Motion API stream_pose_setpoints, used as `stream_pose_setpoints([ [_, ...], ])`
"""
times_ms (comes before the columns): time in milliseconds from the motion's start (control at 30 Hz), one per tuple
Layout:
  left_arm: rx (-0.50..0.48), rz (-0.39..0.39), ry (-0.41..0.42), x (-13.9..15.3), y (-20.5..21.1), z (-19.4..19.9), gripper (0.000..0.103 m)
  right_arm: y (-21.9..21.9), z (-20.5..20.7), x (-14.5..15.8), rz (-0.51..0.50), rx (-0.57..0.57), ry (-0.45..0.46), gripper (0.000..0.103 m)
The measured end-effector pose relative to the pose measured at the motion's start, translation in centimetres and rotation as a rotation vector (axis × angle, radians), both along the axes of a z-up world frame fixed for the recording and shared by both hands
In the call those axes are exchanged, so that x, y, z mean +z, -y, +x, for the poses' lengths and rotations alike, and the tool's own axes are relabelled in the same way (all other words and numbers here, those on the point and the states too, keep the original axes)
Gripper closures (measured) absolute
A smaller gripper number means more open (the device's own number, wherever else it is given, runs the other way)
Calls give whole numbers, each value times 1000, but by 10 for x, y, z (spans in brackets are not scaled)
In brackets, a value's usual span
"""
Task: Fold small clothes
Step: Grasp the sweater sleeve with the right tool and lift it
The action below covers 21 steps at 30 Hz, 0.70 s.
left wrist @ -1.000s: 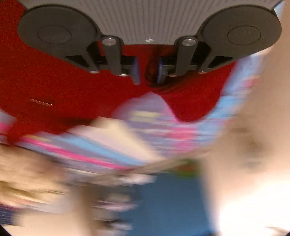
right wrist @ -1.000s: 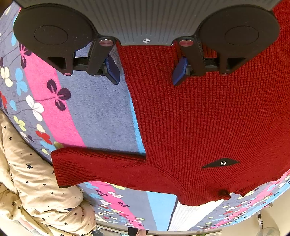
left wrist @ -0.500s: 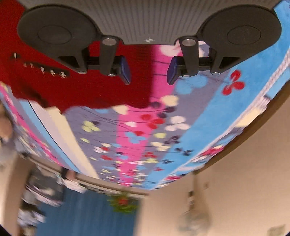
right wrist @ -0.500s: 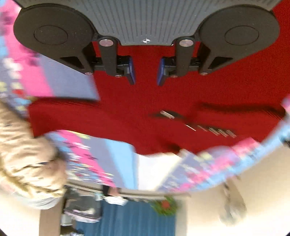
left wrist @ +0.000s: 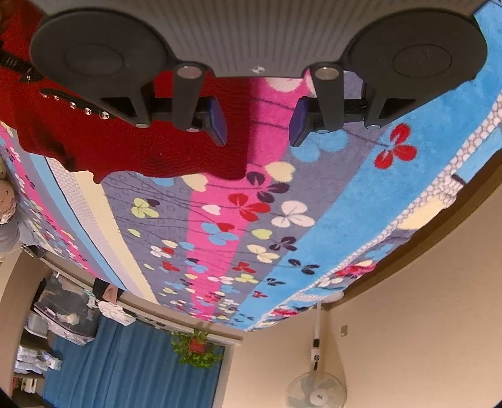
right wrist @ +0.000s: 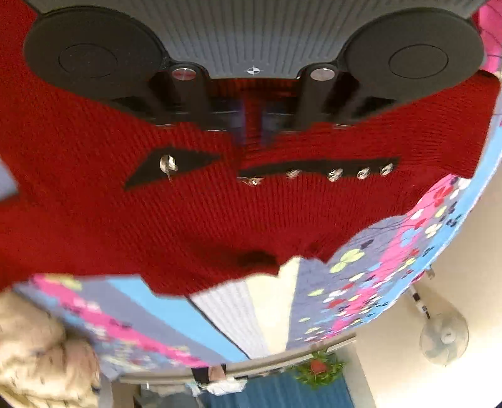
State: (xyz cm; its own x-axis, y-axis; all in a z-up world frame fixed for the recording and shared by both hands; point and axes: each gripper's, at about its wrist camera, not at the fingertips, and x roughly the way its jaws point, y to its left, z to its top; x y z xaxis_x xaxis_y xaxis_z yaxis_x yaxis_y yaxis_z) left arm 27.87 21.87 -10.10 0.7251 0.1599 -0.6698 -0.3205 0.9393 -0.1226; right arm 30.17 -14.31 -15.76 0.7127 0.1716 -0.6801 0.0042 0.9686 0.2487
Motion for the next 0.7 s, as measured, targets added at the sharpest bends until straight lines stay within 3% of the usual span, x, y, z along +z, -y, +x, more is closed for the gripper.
stream_pose_setpoints([
  [133, 1, -4, 7, 0, -1, 1, 54, 45, 15, 48, 27, -46, 158, 103],
  [267, -18, -65, 6, -4, -1, 3, 54, 101, 24, 69, -109, -205, 203, 103],
  [367, -86, -137, -4, -10, 12, 6, 54, 141, 32, 48, -133, -287, 127, 103],
  [567, -216, -135, -9, -23, 51, 8, 54, 173, 21, 4, -47, -230, 71, 102],
  [700, -286, -117, -30, -37, 70, 13, 54, 194, 17, -8, -12, -235, 47, 95],
])
